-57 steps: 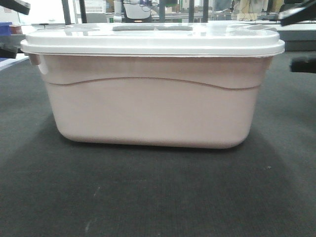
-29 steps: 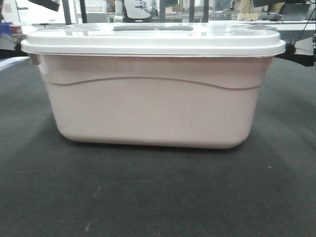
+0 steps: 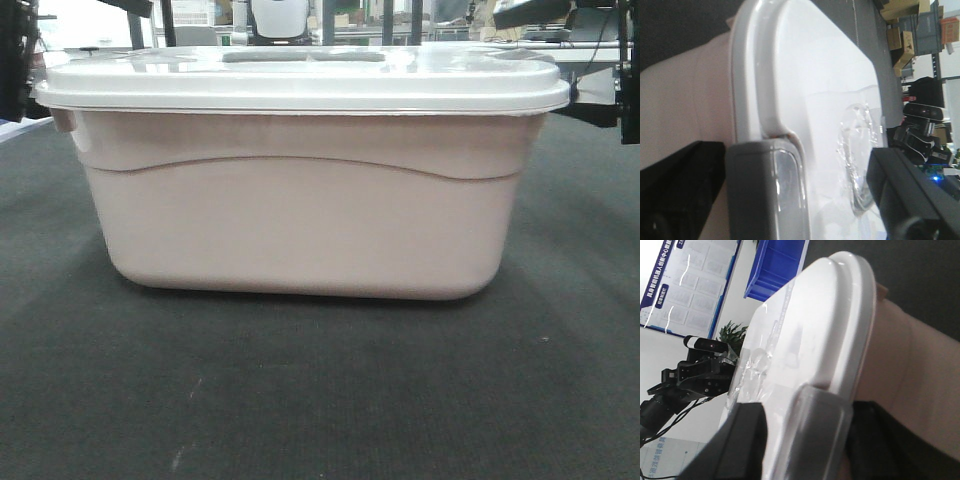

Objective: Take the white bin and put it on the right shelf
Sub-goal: 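Close both grippers on the lid rim and lift the bin, then hold the bin raised in both grippers while backing away from the table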

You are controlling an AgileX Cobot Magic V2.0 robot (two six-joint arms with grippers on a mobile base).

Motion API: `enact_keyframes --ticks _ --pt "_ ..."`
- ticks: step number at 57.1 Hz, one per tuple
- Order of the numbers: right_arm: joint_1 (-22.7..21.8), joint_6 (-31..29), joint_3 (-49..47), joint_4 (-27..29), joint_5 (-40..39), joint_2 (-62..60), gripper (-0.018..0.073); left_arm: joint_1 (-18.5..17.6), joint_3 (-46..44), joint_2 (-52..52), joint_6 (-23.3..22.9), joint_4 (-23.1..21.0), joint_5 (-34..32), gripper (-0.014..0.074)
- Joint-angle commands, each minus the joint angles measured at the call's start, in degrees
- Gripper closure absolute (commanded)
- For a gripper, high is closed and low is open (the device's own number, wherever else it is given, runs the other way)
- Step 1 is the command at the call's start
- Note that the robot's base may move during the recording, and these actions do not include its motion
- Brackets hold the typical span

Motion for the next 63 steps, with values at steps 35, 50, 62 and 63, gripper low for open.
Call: enact_keyframes --ticks 35,50,62,63 --pt "0.0 0.3 -1.1 5.4 11.0 -3.9 0.0495 -4.7 -2.0 -3.0 -0.4 -13.2 9.0 0.0723" --pt "0.0 0.3 -1.2 12.3 11.0 -9.8 0.0495 -6.3 -2.4 -5.5 -0.4 -18.4 9.0 0.0724" --pt "0.0 2.9 -2.8 13.1 11.0 -15.4 0.0495 -6.3 -6.3 -8.8 -0.4 -19.2 9.0 0.0724" --pt "0.0 3.2 -3.2 13.1 11.0 -15.9 0.0495 -6.3 -6.8 -9.0 -0.4 -19.5 9.0 0.0724"
